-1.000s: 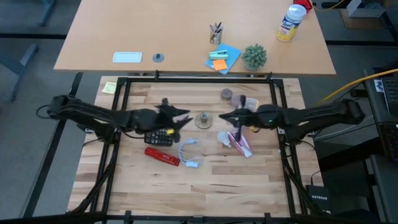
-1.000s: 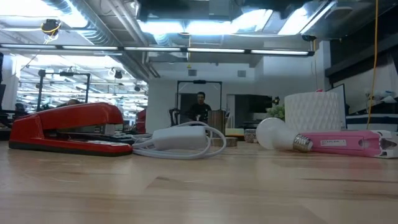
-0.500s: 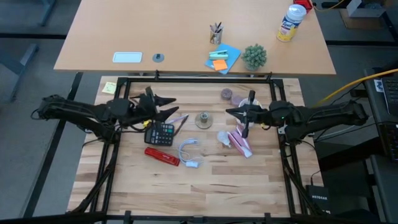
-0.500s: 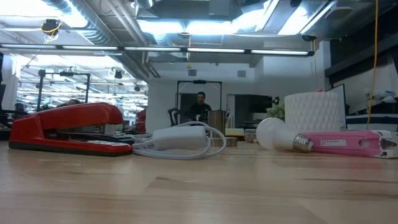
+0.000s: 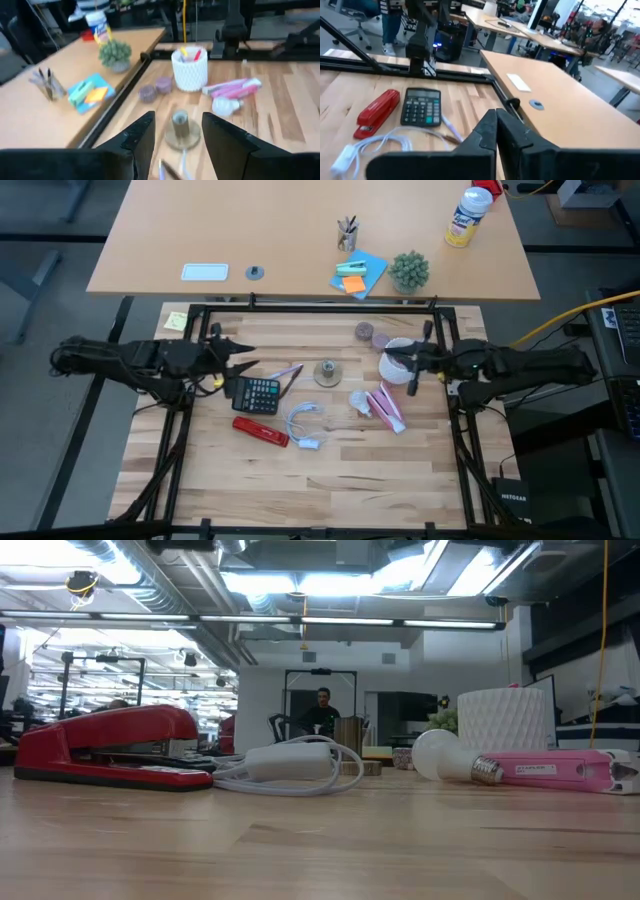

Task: Screw lightbulb
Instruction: Return to Home Position

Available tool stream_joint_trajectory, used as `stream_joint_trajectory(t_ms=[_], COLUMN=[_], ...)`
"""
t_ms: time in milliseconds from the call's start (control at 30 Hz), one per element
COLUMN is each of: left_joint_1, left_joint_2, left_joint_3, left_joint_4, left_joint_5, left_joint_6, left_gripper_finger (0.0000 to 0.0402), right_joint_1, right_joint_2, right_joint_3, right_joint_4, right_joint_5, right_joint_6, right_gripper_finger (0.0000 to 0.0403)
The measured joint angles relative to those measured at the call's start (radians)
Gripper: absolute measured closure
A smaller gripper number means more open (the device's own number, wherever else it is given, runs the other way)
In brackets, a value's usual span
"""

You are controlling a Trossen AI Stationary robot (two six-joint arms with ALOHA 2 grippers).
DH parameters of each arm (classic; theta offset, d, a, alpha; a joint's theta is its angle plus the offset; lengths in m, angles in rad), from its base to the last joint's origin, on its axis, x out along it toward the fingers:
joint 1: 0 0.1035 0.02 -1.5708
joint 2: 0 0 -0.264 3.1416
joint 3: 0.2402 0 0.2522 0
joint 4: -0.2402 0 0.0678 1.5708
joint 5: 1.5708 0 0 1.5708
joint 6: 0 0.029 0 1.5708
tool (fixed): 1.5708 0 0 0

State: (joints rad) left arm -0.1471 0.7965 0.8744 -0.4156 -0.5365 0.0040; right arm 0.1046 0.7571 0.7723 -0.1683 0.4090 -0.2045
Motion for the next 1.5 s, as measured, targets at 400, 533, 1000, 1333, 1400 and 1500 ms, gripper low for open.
stream_joint_trajectory(t_ms=[400,533,1000,1333,1400,1500], left_joint_1=[-0.002,-0.002,-0.002,-0.002,-0.002,-0.002], left_joint_2=[-0.333,-0.431,-0.54,-0.54,-0.538,-0.534], left_joint_3=[-0.389,-0.546,-0.864,-0.864,-0.864,-0.864], left_joint_4=[0.089,0.221,0.496,0.491,0.481,0.482], left_joint_5=[0.002,0.031,0.081,0.088,0.088,0.088], left_joint_6=[-0.128,-0.153,-0.201,-0.091,-0.077,-0.079], left_gripper_finger=[0.0247,0.0247,0.0247,0.0247,0.0247,0.0247], right_joint_1=[0.0,0.0,0.0,0.0,0.0,0.0], right_joint_2=[-0.26,-0.321,-0.349,-0.349,-0.349,-0.349], right_joint_3=[-0.097,-0.216,-0.648,-0.76,-0.76,-0.76], right_joint_4=[-0.233,-0.17,0.184,0.272,0.273,0.268], right_joint_5=[-0.013,-0.046,-0.116,-0.136,-0.136,-0.136], right_joint_6=[0.217,0.299,0.454,0.462,0.462,0.462], right_gripper_finger=[0.0395,0.0395,0.0395,0.0395,0.0395,0.0395])
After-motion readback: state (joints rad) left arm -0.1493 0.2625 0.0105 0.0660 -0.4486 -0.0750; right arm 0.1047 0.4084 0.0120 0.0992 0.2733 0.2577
